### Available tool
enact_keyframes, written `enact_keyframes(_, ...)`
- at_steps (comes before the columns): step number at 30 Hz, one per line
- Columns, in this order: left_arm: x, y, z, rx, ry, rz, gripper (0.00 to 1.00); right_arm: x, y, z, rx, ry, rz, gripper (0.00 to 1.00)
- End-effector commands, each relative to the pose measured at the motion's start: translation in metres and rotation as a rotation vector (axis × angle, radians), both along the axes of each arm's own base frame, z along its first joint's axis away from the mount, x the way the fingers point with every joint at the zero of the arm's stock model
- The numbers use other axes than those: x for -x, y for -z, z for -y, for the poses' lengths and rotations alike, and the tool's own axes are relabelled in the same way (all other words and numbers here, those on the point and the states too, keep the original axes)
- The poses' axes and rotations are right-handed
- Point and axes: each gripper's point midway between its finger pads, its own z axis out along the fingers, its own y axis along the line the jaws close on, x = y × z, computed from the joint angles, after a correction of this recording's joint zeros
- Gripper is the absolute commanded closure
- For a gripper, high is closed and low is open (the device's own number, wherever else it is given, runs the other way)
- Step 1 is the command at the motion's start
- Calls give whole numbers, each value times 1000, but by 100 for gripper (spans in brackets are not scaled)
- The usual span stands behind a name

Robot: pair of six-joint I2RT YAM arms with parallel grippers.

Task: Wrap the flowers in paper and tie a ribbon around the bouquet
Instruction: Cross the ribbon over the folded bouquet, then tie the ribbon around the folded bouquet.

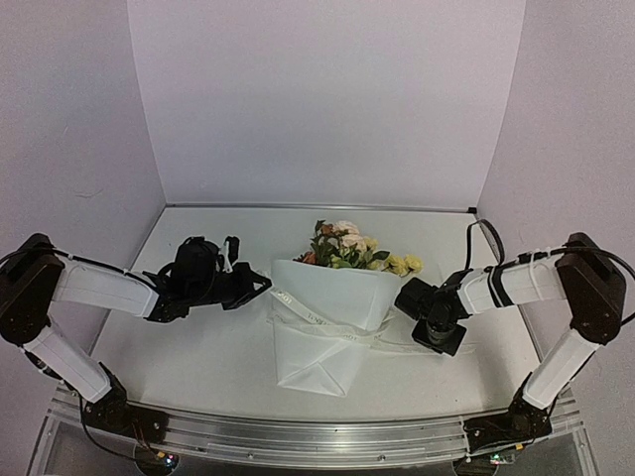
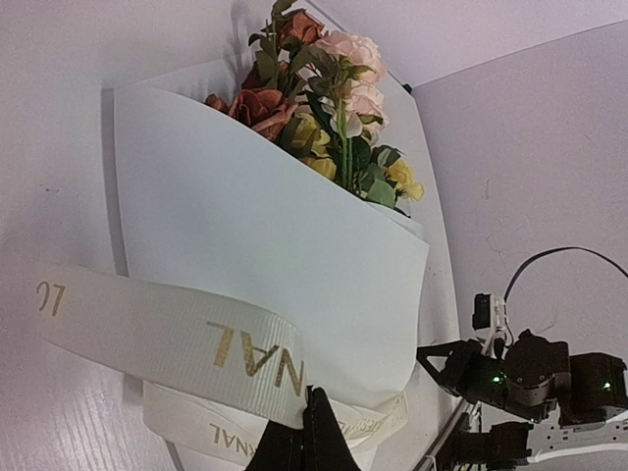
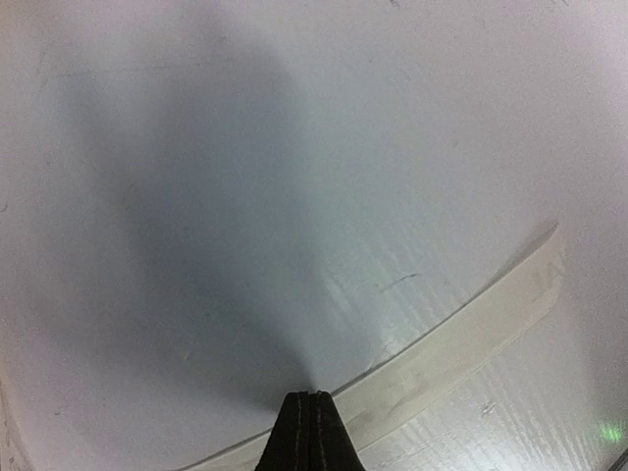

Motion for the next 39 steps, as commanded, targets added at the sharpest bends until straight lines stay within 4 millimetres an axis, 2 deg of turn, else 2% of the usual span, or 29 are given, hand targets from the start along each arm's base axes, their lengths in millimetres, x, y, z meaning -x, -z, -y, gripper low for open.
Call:
enact_keyframes(1,-14,-25,-16,-36,-66,50,100,-15,-24,23,7,24,47,100)
enact_keyframes(6,-17,-12,-52,-97,-144,0,100,-36,-45,39,-3,32,77,100)
enact_keyframes(9,-15,-8,-60,-96,-143,-10,100,-45,-54,27,-54,-27,66,100)
enact_keyframes(12,-13,-6,-54,-92,-105,-20,100,-51,-66,-15,-73,-221,101,97)
enact_keyframes(15,-12,-4,-52,-95,-97,-35,100,-47,-71,-64,-106,-447,163,81)
enact_keyframes(20,-15,-10,-52,-112,-96,-49,100,-24,-68,-110,-100,-733,216,65)
enact_keyframes(24,-19,-11,-52,-114,-99,-74,100,-11,-64,-128,-56,-887,227,56)
enact_keyframes(28,-23,-9,-55,-103,-109,-104,100,-2,-54,-140,1,-997,202,54)
enact_keyframes(36,-32,-7,-59,-93,-110,-139,100,19,-31,-150,85,-1104,122,52)
enact_keyframes(39,-34,-7,-60,-89,-109,-142,100,19,-24,-148,151,-1103,104,50)
